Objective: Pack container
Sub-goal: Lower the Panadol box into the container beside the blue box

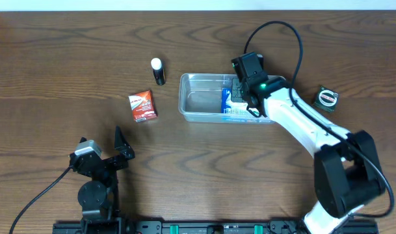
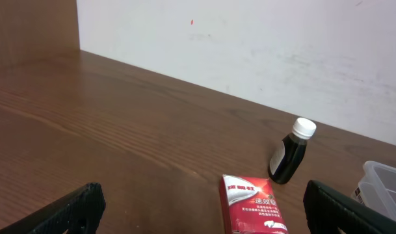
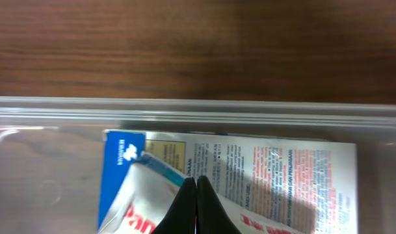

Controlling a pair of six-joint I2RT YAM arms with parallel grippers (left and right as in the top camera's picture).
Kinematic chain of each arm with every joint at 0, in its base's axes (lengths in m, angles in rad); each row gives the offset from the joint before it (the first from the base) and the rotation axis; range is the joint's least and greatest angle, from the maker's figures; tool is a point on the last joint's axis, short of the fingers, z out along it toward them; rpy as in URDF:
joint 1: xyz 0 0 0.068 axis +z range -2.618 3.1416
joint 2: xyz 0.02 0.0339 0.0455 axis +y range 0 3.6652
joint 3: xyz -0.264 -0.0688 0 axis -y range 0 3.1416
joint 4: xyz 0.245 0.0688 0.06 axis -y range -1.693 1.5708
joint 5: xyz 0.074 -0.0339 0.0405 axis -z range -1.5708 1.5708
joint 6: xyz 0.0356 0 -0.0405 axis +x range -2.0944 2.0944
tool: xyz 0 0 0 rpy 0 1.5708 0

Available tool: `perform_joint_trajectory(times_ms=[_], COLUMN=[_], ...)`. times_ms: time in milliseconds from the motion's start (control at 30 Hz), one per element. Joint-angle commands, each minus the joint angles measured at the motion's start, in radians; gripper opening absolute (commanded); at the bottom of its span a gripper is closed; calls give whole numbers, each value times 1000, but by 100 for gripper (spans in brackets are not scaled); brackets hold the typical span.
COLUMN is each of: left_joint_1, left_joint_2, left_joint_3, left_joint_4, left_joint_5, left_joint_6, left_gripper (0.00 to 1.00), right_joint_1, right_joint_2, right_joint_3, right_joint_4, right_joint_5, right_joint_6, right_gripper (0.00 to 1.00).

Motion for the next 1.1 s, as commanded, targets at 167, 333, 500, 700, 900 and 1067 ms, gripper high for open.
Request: perform_joint_trajectory(times_ms=[167, 333, 500, 700, 900, 1067], left_joint_1=[2, 2, 2, 2, 2, 2], left_joint_2=[-6, -6, -6, -6, -6, -6], left_joint_3=[-23, -23, -23, -23, -23, -23], left_joint_4=[-34, -34, -34, -34, -34, -34], left_joint_5=[-27, -27, -27, -27, -27, -27], left_joint_6=[6, 6, 6, 6, 6, 6], left_gripper=[98, 98, 98, 98, 98, 98], right_joint_1=[3, 2, 2, 2, -14, -36], right_joint_2=[34, -9, -79, -97, -95, -87], right_joint_3=[6, 7, 7, 6, 6, 6], right_joint_4=[-8, -44, -79, -103, -57, -60], right_joint_5=[26, 26, 23, 24, 27, 4], right_joint_6=[24, 25, 24, 24, 26, 26], right_gripper=[1, 1, 1, 1, 1, 1])
